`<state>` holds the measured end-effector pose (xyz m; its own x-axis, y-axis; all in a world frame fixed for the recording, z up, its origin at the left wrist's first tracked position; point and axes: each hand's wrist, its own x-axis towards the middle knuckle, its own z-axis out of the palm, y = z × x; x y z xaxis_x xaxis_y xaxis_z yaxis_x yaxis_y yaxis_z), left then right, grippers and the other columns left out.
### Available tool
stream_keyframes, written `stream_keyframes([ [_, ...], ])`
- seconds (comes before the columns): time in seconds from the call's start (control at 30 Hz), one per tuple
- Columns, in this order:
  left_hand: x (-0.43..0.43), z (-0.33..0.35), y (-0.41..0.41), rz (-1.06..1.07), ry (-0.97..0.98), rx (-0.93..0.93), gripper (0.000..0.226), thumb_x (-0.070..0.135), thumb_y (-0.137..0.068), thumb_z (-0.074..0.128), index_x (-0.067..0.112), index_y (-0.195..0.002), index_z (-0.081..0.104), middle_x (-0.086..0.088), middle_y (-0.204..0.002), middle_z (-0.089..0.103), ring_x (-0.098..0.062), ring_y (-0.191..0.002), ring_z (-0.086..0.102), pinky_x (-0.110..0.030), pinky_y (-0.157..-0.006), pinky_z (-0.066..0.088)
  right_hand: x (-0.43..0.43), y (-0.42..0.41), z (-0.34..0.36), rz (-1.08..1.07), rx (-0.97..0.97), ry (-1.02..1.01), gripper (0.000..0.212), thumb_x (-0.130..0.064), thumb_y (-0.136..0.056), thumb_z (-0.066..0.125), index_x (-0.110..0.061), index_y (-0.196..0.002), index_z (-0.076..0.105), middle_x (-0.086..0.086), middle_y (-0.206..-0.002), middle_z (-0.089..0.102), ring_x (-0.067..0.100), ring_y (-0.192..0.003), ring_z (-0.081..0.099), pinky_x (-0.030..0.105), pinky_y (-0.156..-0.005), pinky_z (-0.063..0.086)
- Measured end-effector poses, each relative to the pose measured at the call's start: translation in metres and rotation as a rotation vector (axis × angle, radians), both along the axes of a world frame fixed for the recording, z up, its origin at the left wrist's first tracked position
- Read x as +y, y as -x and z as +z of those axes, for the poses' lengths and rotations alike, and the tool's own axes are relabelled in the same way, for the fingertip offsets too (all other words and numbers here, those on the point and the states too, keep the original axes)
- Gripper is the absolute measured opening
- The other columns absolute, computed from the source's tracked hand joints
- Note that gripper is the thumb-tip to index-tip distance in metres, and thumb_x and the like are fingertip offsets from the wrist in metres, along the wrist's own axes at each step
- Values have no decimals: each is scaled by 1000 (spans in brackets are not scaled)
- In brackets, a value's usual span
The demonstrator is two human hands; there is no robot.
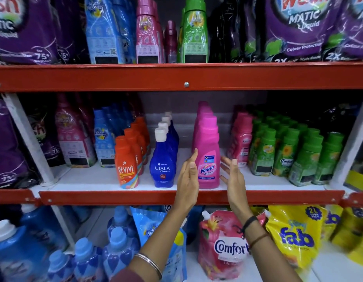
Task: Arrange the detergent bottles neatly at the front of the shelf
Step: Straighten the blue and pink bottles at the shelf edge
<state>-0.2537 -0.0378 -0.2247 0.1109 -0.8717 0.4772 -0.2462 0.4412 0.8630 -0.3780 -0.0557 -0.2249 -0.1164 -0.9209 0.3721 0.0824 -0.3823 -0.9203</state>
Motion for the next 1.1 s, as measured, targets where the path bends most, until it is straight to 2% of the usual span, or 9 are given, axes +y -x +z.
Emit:
stream_keyframes([
  [0.07,7,-1,-2,65,102,21,41,65,-95,17,55,-131,34,25,-143,37,11,-133,32,-20,-113,27,8,-8,-4,-70,27,82,43,-56,-92,27,-36,-121,51,-3,-135,51,-3,-124,46,16,-101,41],
  [0.13,12,-6,-10,145,249,73,49,68,-94,20,47,-133,40,17,-146,41,-4,-140,33,-23,-115,26,18,-22,-8,-55,36,167,50,-60,-91,29,-31,-124,53,-4,-135,51,-9,-124,44,8,-100,36],
  [0.27,12,-8,-45,297,402,105,46,52,-100,23,31,-134,46,-2,-144,47,-16,-137,39,-31,-114,29,23,-61,-15,84,89,214,60,-73,-84,29,-35,-124,54,-7,-136,55,8,-132,45,36,-113,33],
  [0.33,10,-5,-64,329,320,119,45,57,-97,22,39,-133,43,-4,-147,43,-15,-139,36,-33,-116,27,17,-79,-12,122,91,183,58,-76,-81,30,-40,-120,54,-8,-133,56,11,-130,47,45,-113,35],
  [0.47,3,-7,-91,232,105,109,72,84,-81,12,46,-137,37,10,-148,37,-4,-139,30,-37,-119,23,4,-104,-3,181,57,72,64,-86,-71,29,-45,-114,53,-17,-126,56,7,-127,50,44,-112,37],
  [0.63,-6,-9,-111,85,3,71,60,88,-79,11,65,-127,38,13,-150,38,-8,-138,36,-48,-115,32,-5,-116,3,211,-29,-53,78,-83,-72,32,-28,-120,60,7,-131,62,16,-119,60,43,-105,46],
  [0.83,-5,-10,-117,15,-26,61,60,89,-77,11,68,-127,37,11,-151,38,-11,-139,37,-50,-115,32,-3,-116,4,165,-59,-50,70,-62,-83,25,-16,-123,60,8,-127,65,12,-110,64,35,-99,51],
  [1.0,-2,-7,-118,-4,-41,74,66,91,-74,10,66,-129,38,10,-152,38,-11,-140,35,-51,-115,32,-3,-116,1,167,-38,-42,75,-66,-82,27,-14,-126,58,10,-129,63,19,-116,62,42,-103,48],
  [1.1,4,-4,-117,0,-38,62,62,92,-73,9,70,-125,36,12,-152,35,-8,-139,33,-49,-116,31,2,-118,2,156,-19,-27,86,-82,-73,29,-21,-127,56,6,-131,62,15,-119,59,33,-102,48],
])
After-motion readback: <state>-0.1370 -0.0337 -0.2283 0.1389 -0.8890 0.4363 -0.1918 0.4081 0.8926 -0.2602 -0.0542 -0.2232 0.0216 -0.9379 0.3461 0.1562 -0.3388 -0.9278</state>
